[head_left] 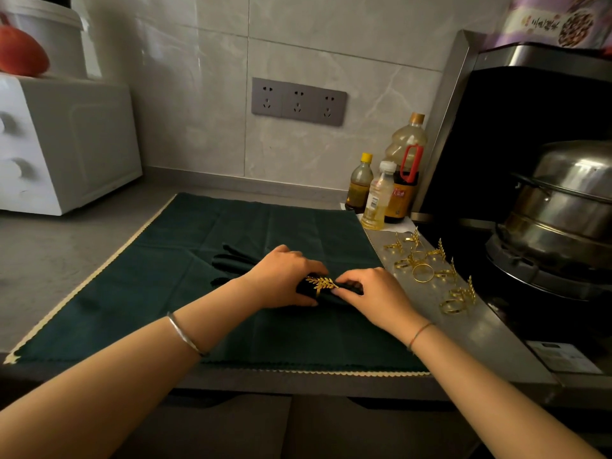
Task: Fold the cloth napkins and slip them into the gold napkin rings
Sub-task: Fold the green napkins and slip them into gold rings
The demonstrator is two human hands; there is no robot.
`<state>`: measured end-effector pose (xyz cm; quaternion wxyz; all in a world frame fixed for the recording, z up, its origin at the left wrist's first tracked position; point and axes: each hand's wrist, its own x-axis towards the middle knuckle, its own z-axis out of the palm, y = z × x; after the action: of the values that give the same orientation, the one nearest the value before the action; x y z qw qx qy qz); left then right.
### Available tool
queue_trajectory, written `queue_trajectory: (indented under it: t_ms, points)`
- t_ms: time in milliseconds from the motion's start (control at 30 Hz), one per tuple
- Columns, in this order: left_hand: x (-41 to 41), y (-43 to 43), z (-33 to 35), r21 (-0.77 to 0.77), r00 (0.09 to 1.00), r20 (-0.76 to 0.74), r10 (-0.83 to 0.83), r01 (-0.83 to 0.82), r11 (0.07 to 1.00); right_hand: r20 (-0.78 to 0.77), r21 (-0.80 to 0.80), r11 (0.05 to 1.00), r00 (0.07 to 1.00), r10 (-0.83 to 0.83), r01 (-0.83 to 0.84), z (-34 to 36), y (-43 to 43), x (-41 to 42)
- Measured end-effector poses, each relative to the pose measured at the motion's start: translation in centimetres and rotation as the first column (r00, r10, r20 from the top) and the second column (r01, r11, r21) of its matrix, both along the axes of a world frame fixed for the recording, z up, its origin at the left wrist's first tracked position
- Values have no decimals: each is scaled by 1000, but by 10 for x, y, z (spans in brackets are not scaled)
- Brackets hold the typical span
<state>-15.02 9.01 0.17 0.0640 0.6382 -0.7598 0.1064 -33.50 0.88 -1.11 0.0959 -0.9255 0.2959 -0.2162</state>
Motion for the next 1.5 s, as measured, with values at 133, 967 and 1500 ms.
queue_trajectory:
  t_ms: [133,967,1500]
  points:
    - [-2,-3,-3,-12,999,-33,-24,24,1000,73,140,990,997,7,-17,-2,-1,0]
    - [58,29,26,74,998,-35,53,-50,996,95,242,963,991,95,-116,1,9,28]
    - [71,18,22,1,913,-401,73,-79,997,156,282,958,988,12,-57,-13,9,33]
